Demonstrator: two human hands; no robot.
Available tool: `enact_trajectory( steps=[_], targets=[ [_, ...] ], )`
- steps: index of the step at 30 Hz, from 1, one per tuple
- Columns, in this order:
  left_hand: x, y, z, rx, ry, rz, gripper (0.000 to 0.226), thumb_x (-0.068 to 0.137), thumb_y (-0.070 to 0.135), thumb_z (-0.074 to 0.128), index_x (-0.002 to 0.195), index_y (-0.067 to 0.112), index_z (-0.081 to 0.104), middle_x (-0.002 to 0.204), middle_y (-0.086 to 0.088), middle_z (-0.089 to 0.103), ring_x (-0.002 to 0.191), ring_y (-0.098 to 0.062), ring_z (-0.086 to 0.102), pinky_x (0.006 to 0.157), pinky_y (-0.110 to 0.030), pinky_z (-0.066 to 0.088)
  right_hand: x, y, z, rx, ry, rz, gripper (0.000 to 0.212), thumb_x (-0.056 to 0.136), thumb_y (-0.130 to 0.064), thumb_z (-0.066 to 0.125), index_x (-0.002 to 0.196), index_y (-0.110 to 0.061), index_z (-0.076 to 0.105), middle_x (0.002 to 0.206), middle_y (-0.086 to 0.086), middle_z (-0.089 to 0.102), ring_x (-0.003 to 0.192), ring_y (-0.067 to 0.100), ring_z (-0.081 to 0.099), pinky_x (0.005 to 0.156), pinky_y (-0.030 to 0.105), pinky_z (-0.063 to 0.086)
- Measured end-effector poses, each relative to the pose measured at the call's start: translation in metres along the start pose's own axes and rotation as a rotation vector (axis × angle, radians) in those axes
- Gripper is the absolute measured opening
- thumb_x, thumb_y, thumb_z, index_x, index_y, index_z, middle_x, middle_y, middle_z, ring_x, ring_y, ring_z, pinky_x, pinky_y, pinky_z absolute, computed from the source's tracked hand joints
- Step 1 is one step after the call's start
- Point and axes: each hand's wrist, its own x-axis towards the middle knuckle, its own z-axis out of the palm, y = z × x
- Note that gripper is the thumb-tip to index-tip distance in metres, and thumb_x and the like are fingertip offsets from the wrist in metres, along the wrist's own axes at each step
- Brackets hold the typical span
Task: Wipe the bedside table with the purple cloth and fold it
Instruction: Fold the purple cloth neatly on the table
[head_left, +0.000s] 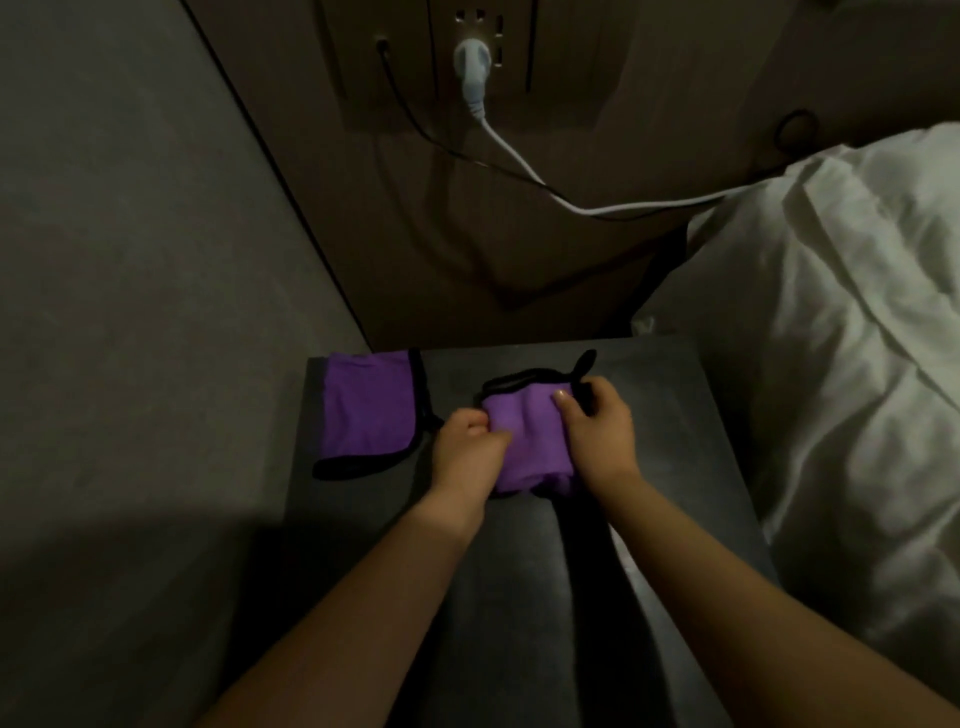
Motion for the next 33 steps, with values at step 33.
enact_trajectory(
  steps=[33],
  targets=[
    [0.046, 0.003, -0.052, 0.623, 0.245, 0.503, 0.017, 0.086, 0.018, 0.059, 0.097, 0.005, 0.060, 0.094, -0.015, 0.067, 0.088, -0.027, 0.062, 0.067, -0.027, 0.040, 0.060, -0.020, 0.049, -0.294, -0.216, 0.063, 0.041, 0.089, -0.006, 0.052, 0.129, -0.005, 0.046, 0.131, 0.014, 0.050, 0.120, 0.026, 0.047, 0.104, 0.035, 0.036]
  ],
)
